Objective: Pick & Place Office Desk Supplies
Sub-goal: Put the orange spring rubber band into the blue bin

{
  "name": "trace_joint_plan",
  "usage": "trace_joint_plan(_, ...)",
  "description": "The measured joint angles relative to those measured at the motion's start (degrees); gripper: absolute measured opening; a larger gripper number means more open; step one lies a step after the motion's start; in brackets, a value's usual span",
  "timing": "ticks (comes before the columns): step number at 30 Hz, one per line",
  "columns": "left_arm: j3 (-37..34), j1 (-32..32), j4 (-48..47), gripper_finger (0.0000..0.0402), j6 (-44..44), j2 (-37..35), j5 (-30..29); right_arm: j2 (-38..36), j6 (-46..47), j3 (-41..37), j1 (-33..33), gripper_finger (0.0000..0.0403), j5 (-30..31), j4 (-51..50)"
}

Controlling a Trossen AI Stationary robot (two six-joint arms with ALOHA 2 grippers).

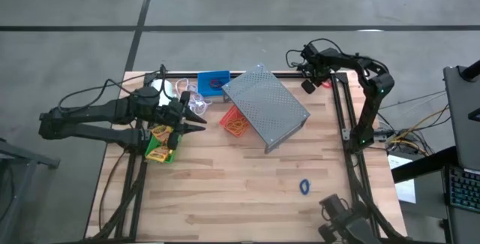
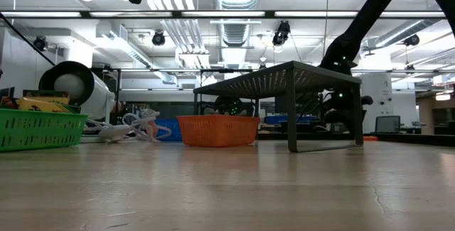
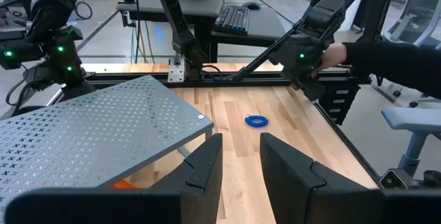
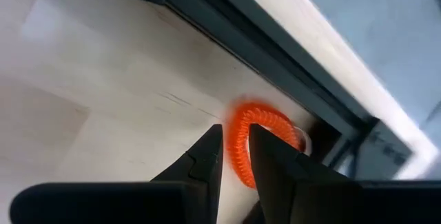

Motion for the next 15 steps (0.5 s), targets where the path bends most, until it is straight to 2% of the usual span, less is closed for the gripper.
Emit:
trace_joint_plan(4, 0.0, 0.0, -0.1, 0.0104, -1.3, 0.0, 0.0, -0.2, 2.8, -0.1, -2.5, 0.0068, -5.7, 0.1)
trace_joint_plan(15, 0.0, 0.0, -0.6, 0.0104, -1.3, 0.0, 0.0, 0.0, 3.9, -0.8, -2.5, 0.0068, -8.2, -0.3)
